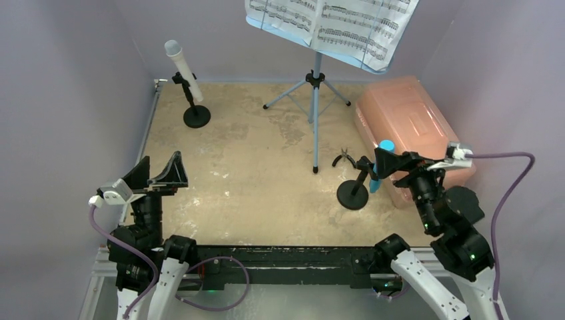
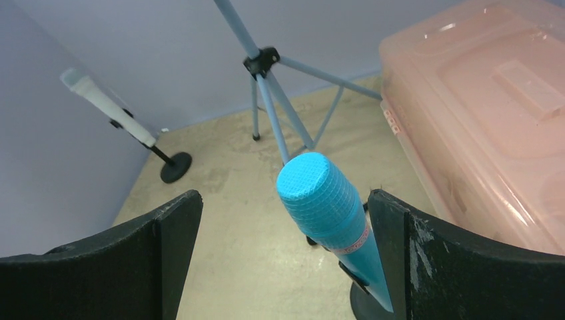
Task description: Pack up the instrument practice props
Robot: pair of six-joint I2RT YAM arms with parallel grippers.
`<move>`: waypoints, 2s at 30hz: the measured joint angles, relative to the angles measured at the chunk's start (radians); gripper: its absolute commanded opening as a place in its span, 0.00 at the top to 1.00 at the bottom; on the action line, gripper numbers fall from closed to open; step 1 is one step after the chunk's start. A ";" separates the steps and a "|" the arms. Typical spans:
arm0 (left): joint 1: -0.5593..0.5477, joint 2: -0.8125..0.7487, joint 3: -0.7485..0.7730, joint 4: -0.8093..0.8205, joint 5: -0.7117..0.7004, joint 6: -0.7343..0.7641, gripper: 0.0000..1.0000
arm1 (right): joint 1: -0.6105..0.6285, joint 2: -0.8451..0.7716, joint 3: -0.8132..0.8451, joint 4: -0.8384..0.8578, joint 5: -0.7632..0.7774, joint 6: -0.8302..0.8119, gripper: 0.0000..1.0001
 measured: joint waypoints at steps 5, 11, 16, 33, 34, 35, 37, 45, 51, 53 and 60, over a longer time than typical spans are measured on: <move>0.000 0.016 0.000 -0.003 0.000 0.000 0.01 | 0.000 0.109 0.005 -0.048 0.013 0.013 0.06; 0.000 0.042 0.000 -0.018 0.000 0.000 0.01 | 0.000 0.185 -0.005 -0.063 0.034 0.037 0.20; 0.000 0.047 0.000 -0.022 0.000 0.001 0.01 | 0.000 0.205 -0.046 -0.062 0.041 0.052 0.36; 0.000 0.049 0.002 -0.026 -0.008 0.002 0.01 | -0.001 0.189 -0.166 0.149 -0.201 -0.040 0.71; 0.000 0.049 0.002 -0.026 -0.008 0.002 0.01 | -0.001 0.200 -0.171 0.169 -0.230 -0.046 0.71; 0.000 0.049 0.002 -0.027 -0.008 0.003 0.01 | -0.001 0.210 -0.174 0.188 -0.254 -0.055 0.71; 0.000 0.049 0.002 -0.029 -0.008 0.005 0.01 | -0.001 0.231 -0.176 0.217 -0.299 -0.068 0.72; 0.000 0.050 0.002 -0.027 0.009 0.018 0.04 | 0.000 0.313 -0.176 0.309 -0.421 -0.114 0.72; 0.000 0.154 0.018 0.014 0.217 0.031 0.04 | 0.000 0.347 -0.176 0.352 -0.463 -0.146 0.71; 0.000 0.243 0.034 0.038 0.334 0.030 0.02 | 0.000 0.355 -0.176 0.359 -0.471 -0.155 0.71; -0.001 0.546 0.067 0.150 0.679 0.027 0.03 | 0.000 0.375 -0.168 0.365 -0.488 -0.194 0.71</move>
